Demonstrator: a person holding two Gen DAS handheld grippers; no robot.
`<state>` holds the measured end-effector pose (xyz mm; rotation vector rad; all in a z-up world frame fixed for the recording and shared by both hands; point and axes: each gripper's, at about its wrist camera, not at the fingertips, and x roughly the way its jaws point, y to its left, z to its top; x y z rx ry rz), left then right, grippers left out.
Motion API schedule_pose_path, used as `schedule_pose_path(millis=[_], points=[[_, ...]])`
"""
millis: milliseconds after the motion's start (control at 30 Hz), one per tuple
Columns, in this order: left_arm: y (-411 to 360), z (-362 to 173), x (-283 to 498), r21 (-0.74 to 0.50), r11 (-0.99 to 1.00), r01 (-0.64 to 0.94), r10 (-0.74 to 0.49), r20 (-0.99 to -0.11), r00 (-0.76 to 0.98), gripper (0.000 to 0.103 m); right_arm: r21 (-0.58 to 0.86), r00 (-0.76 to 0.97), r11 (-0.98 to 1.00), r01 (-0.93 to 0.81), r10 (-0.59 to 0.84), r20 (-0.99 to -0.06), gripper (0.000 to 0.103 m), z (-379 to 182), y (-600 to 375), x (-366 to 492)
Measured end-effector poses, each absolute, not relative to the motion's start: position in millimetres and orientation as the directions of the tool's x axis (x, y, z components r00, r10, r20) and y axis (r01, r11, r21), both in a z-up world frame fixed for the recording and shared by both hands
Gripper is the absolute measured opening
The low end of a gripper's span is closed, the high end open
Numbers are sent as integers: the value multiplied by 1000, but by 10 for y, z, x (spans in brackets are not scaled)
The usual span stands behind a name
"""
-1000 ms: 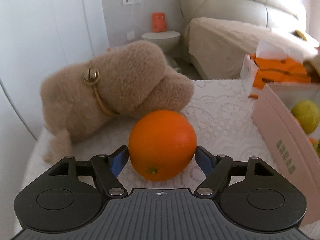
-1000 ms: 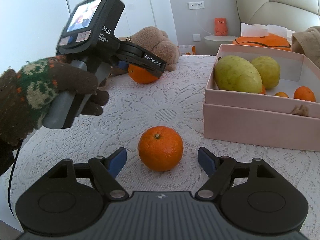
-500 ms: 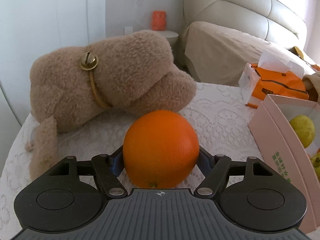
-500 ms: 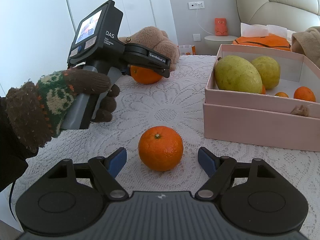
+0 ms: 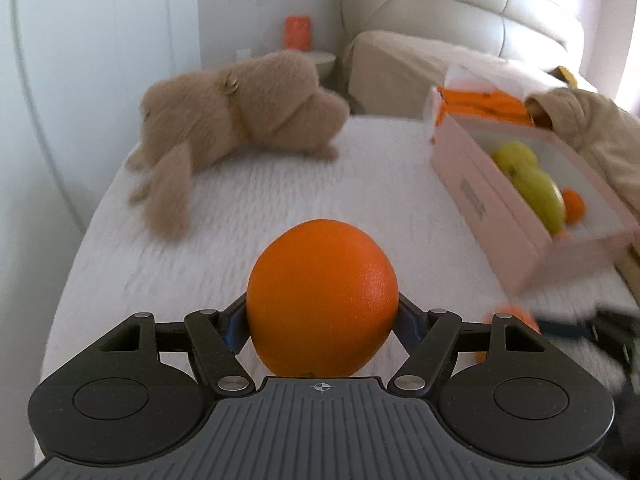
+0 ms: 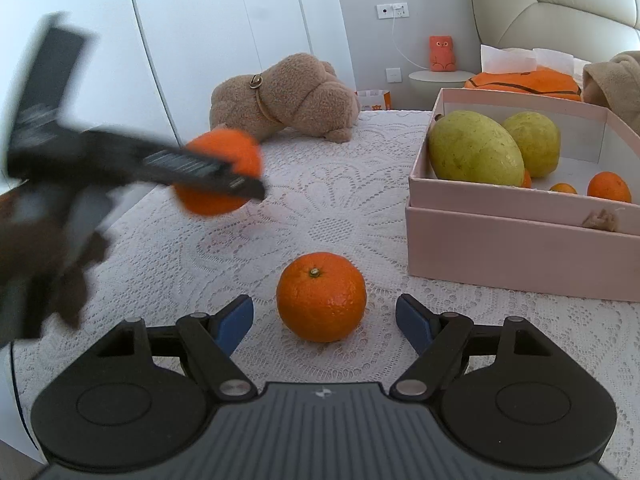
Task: Organize fruits
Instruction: 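Lift the large orange with the left tool while the right tool grasps the small orange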
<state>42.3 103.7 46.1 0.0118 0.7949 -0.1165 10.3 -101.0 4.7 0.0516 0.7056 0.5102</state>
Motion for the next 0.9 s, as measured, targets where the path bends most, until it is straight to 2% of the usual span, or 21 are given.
schedule_pose_path(millis=[200,333,567,700,767,900], points=[[1166,303,-52,-72,992,102,-122,-742,659,76,212,643,877,-432,465,-609,80,42,-999,105],[1232,246,-108,-109,988,109,-154,-706,692,76,199,639,875,-442,463,-615,83,31,-971,109],[1299,185,-64,-162,980,115,-195,-670,716,76,195,592,855,-480,480,-647,99,16,-900,133],[1238,153,-101,-137,983,122,-183,-656,732,76,156,588,855,-495,462,-665,100,19,-874,65],[1216,137,-131,-123,985,121,-172,-646,744,76,167,599,864,-475,456,-658,97,33,-935,21],[1288,103,-147,-175,978,113,-199,-619,760,76,121,658,913,-388,367,-658,93,62,-1076,-74]])
